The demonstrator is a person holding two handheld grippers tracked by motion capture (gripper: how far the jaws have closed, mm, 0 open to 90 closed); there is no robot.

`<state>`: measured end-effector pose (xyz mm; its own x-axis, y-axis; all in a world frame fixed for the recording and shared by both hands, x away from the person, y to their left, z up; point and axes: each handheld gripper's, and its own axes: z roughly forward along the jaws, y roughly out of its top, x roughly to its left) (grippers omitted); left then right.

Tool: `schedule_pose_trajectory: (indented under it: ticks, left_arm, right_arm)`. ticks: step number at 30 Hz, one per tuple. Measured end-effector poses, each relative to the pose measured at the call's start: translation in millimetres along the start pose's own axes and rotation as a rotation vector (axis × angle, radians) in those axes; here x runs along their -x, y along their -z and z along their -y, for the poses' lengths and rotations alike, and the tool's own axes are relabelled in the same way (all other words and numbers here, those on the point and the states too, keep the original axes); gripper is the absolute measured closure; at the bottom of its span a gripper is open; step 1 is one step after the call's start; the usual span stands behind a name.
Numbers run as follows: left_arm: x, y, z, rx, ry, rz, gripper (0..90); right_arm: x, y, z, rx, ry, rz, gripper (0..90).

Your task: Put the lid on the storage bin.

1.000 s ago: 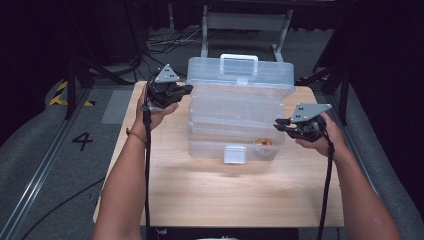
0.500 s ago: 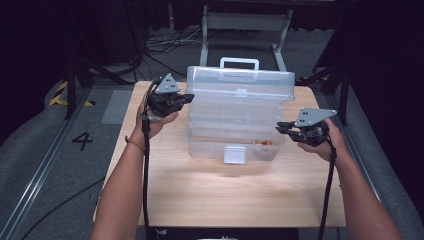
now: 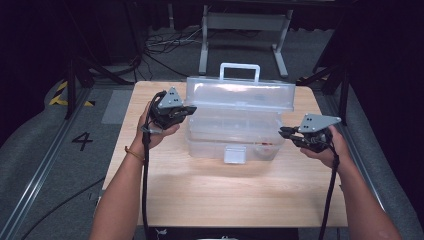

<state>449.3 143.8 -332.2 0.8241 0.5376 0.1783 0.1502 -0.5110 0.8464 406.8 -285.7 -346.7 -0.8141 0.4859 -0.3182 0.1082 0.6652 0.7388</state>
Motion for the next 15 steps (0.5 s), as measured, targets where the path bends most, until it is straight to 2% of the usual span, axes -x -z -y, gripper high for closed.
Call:
schedule_pose_trajectory:
  ticks: [4,5,15]
  left_arm:
    - [7.0,1.7,1.0,-0.002,-0.004,0.009,90.0]
    - [8.9,1.4,1.3,-0.006,-0.005,0.0,90.0]
    - [15.4,0.1,7.6,-0.039,-0.001,-0.005,90.0]
  right_arm:
    - [-0.4,0.4,3.0,0.012,-0.018,0.002,82.5]
    - [0.1,0.7,3.7,0.012,-0.019,0.006,82.6]
    - [1.9,1.8,13.1,0.001,-0.052,0.016,82.5]
